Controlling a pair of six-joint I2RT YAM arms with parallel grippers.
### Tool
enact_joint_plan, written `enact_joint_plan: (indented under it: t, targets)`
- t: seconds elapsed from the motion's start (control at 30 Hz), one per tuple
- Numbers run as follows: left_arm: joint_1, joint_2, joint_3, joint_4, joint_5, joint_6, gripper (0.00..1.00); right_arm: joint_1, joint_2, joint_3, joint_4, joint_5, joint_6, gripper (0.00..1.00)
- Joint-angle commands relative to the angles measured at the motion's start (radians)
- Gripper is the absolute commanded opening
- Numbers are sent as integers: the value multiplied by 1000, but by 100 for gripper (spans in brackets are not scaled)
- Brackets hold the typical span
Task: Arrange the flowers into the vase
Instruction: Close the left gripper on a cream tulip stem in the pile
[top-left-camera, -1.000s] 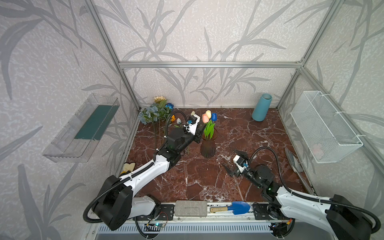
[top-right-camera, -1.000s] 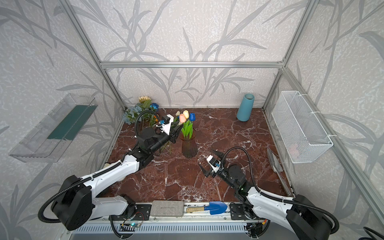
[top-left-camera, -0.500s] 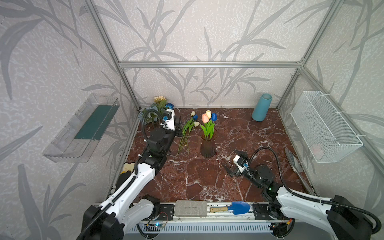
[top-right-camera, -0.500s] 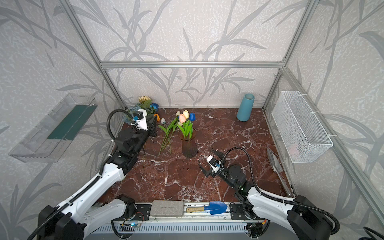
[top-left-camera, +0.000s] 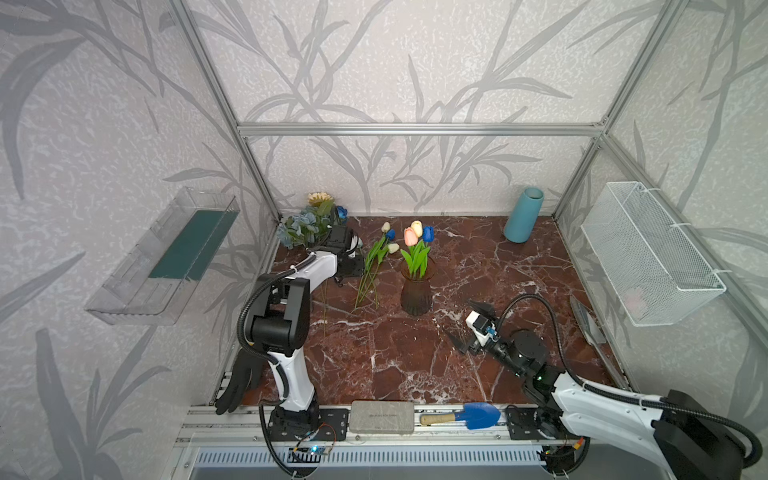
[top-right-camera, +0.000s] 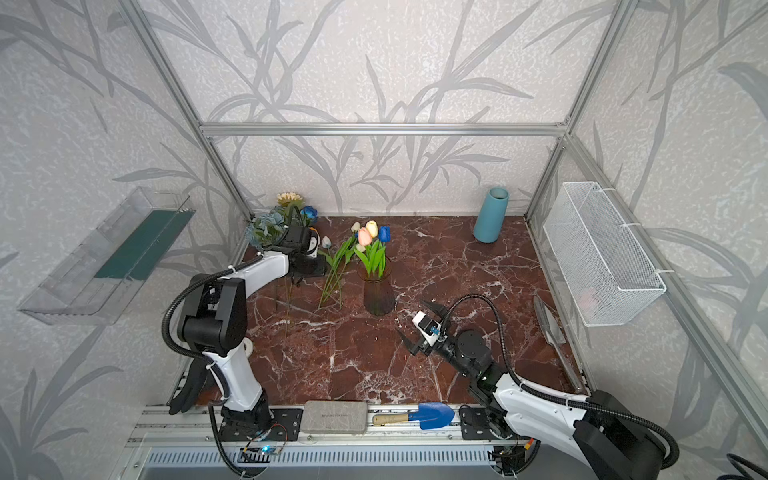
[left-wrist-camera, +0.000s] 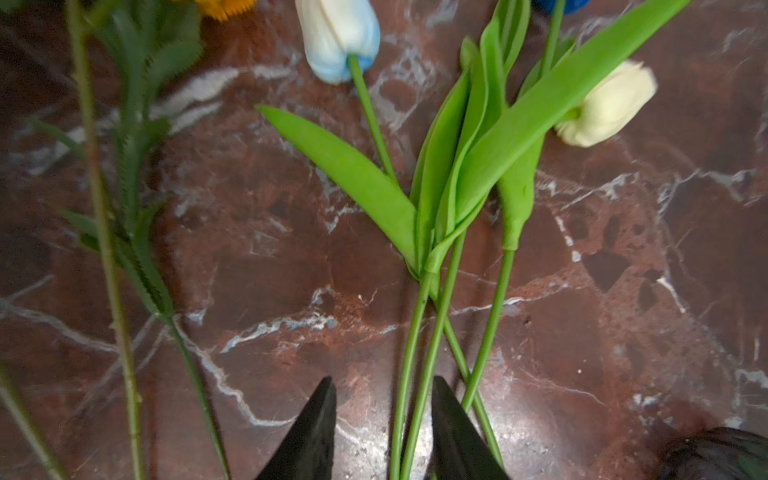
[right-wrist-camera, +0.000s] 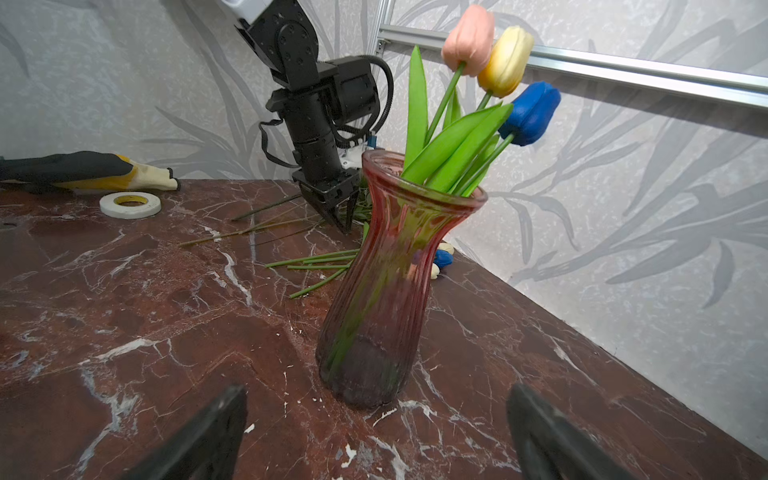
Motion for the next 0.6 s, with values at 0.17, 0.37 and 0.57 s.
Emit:
enact_joint_plan:
  t: [0.17,0.37,0.57]
  targets:
    - [-17,114,158,-162,32,58,37,5,-30,20,-12,13,-14,98]
    - [-21,167,204,-182,15,64,28,5,-34,17,-4,9,-15,98]
    - [-23,216,272,-225,11,72,16,5,-44,14,-10,11,-17,98]
